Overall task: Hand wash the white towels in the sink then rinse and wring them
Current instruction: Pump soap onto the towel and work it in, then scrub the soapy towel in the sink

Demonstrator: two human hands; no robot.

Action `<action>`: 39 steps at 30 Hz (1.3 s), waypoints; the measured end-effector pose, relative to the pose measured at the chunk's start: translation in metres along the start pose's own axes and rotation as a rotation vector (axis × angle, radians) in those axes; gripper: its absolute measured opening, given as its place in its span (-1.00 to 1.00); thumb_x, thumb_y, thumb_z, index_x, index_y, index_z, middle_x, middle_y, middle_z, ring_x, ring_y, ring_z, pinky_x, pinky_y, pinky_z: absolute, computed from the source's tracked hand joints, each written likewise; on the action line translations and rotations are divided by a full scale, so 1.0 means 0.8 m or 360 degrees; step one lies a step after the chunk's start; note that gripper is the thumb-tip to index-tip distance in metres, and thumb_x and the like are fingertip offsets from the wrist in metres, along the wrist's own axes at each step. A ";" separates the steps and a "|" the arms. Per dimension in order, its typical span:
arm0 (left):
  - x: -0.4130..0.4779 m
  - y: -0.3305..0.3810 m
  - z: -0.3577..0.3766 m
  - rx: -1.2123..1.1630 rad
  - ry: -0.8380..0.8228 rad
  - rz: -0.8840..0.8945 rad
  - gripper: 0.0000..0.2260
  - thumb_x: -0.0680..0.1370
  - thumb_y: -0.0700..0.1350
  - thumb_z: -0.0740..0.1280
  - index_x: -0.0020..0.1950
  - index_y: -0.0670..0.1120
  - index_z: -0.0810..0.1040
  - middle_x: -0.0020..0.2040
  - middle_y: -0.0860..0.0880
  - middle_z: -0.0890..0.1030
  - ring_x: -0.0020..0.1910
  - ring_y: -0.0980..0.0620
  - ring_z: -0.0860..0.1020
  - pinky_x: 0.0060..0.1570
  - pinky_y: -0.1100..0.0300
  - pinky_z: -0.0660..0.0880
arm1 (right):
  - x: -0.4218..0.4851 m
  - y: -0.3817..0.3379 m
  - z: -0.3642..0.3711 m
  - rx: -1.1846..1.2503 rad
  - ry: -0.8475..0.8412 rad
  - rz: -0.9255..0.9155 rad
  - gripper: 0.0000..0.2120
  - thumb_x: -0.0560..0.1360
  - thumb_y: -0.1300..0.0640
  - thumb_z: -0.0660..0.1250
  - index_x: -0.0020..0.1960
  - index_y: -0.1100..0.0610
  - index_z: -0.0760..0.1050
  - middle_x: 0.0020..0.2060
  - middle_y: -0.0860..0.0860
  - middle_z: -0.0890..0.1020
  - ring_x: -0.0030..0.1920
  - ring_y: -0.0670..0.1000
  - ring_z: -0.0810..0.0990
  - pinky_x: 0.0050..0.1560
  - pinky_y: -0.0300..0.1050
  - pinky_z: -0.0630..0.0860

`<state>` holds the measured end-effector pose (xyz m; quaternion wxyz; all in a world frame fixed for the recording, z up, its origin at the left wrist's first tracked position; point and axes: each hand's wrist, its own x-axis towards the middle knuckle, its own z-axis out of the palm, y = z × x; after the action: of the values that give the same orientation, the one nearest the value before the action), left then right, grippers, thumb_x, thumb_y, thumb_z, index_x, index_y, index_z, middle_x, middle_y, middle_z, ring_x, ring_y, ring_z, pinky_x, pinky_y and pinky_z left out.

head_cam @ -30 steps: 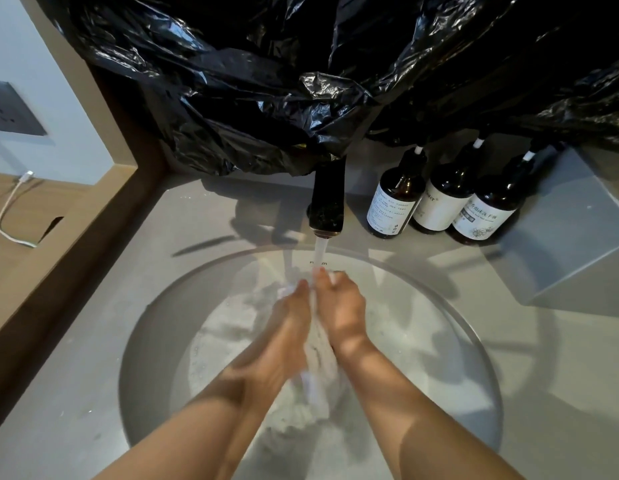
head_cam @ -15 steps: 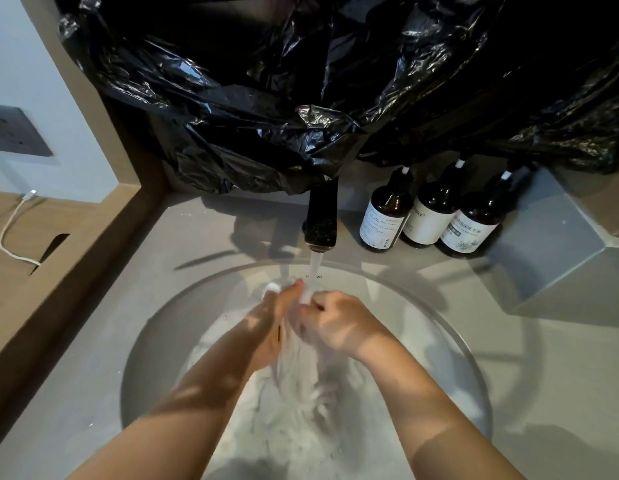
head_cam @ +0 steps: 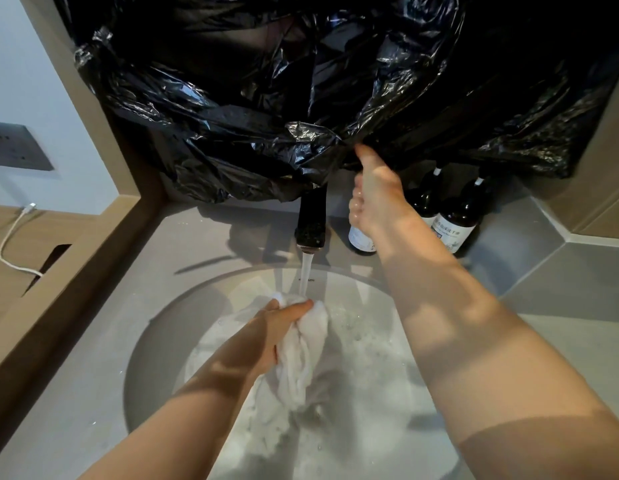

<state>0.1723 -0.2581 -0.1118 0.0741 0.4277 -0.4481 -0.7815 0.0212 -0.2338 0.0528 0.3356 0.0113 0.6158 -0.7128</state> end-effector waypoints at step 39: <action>0.015 -0.079 0.120 -0.0216 -0.0023 -0.0062 -0.76 0.66 -0.09 0.10 0.12 -0.23 0.44 -0.03 -0.26 0.52 -0.10 -0.09 0.54 -0.20 0.13 0.49 | -0.025 0.213 -0.171 -0.1262 0.0128 -0.0163 -0.70 0.50 -0.15 0.29 -0.10 0.09 0.39 -0.23 0.01 0.59 -0.12 0.10 0.60 -0.03 -0.05 0.50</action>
<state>0.1108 -0.1660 -0.1449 0.0844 0.4248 -0.3863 -0.8144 0.0665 -0.1058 -0.1201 0.2537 -0.1218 0.8554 -0.4348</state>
